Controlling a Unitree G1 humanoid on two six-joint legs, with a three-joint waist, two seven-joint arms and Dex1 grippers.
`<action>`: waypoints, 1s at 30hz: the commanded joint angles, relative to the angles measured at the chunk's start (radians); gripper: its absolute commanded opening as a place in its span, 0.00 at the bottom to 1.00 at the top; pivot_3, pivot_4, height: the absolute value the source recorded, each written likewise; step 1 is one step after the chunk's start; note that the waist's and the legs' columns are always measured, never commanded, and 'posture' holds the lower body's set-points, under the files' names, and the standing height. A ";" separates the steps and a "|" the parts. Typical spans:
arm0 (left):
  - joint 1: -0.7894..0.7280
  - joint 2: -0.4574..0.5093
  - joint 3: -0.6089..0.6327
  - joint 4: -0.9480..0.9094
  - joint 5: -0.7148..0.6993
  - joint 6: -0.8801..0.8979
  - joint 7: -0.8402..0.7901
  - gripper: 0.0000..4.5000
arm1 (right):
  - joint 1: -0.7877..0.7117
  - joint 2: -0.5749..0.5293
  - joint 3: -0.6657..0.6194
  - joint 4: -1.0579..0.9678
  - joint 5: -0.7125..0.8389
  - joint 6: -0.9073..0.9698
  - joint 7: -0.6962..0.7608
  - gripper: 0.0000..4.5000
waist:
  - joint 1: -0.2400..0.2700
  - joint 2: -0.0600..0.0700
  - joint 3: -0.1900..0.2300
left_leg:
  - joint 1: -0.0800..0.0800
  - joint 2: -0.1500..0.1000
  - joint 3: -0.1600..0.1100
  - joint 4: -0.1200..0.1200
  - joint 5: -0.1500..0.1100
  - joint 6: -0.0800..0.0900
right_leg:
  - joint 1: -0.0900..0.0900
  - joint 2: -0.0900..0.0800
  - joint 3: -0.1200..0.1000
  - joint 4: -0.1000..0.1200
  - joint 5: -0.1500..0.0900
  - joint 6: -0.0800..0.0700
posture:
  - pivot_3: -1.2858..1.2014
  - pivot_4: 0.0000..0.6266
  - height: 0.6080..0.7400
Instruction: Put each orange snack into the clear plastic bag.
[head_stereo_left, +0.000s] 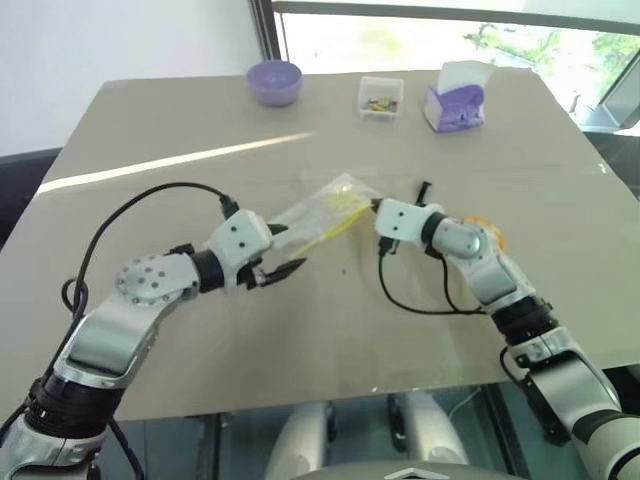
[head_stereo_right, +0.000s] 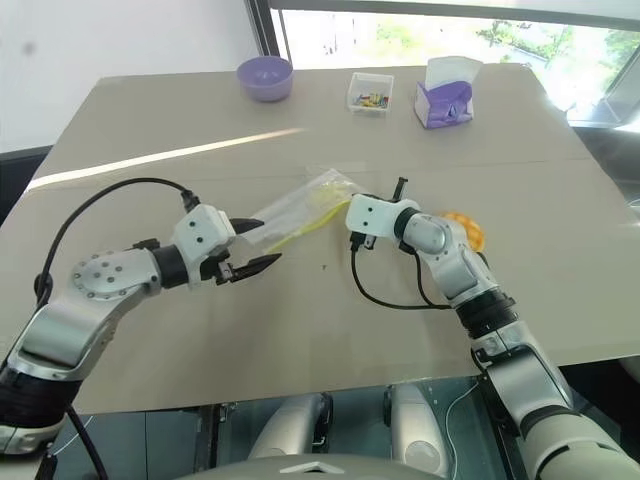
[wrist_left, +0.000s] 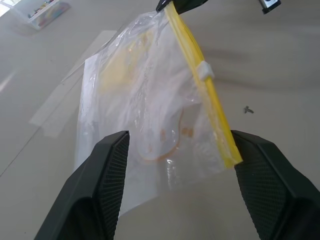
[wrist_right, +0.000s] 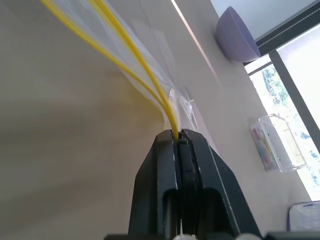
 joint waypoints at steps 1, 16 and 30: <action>-0.017 -0.012 0.000 -0.004 0.026 -0.007 -0.018 0.73 | -0.019 0.007 -0.004 -0.071 0.009 0.015 0.007 0.00 | -0.001 0.000 0.000 | 0.000 0.000 0.000 0.000 0.000 0.000 | 0.000 0.000 0.000 0.000 0.000 0.000 | 0.52 0.24 1.00; -0.040 -0.072 -0.002 -0.012 0.069 0.012 -0.055 0.24 | -0.014 0.015 0.008 -0.098 0.004 0.058 0.024 0.00 | -0.001 0.000 0.000 | 0.001 0.000 0.000 0.003 0.000 0.000 | 0.000 0.000 0.000 0.005 0.000 0.000 | 0.52 0.24 1.00; -0.056 -0.074 0.051 0.049 0.047 -0.044 -0.119 0.00 | 0.017 0.011 -0.033 -0.163 0.091 0.138 0.076 0.22 | -0.002 0.000 0.000 | 0.001 0.000 0.000 0.014 -0.002 0.004 | 0.000 0.000 0.000 0.015 0.000 0.000 | 0.52 0.24 1.00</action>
